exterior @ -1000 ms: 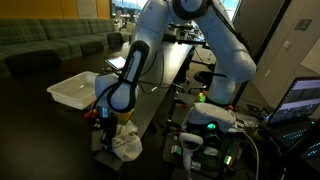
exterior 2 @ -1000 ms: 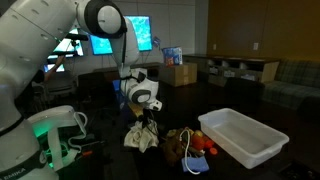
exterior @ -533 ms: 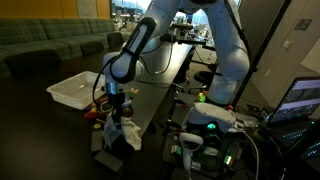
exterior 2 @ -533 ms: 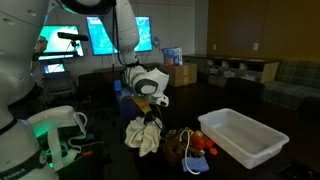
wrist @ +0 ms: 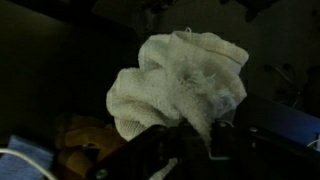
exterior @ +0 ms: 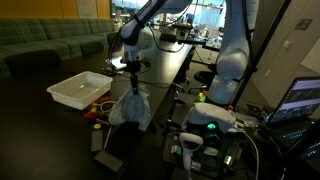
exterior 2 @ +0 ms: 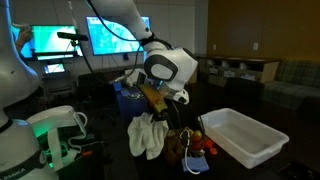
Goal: Pick up the towel from the countertop, sweep the objects to the left and put the towel in the container.
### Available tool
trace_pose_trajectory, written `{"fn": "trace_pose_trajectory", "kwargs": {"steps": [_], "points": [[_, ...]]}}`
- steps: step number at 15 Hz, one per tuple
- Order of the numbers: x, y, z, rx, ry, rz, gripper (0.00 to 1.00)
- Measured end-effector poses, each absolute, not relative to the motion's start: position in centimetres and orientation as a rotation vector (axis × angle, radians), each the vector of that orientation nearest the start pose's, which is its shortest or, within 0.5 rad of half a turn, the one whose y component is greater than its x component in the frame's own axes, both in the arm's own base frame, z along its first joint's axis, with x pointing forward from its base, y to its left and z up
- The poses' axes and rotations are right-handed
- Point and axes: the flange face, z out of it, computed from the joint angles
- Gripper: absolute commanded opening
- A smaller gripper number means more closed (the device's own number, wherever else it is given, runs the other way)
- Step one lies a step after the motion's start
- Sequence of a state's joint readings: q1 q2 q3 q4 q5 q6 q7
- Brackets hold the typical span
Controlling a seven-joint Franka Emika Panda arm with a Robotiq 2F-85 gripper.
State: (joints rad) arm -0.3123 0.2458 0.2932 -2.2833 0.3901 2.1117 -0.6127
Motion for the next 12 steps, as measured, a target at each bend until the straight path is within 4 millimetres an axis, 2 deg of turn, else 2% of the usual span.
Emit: {"fn": "trace_pose_trajectory", "kwargs": {"steps": [5, 8, 10, 12], "points": [[47.6, -10.9, 30.8, -2.649, -0.209, 0.280, 0.06], [47.9, -17.1, 35.4, -2.724, -0.028, 0.146, 0.06], [48.9, -19.5, 36.8, -2.789, 0.083, 0.064, 0.06], [50.4, -20.0, 36.4, -2.871, 0.151, 0.012, 0.06]]}}
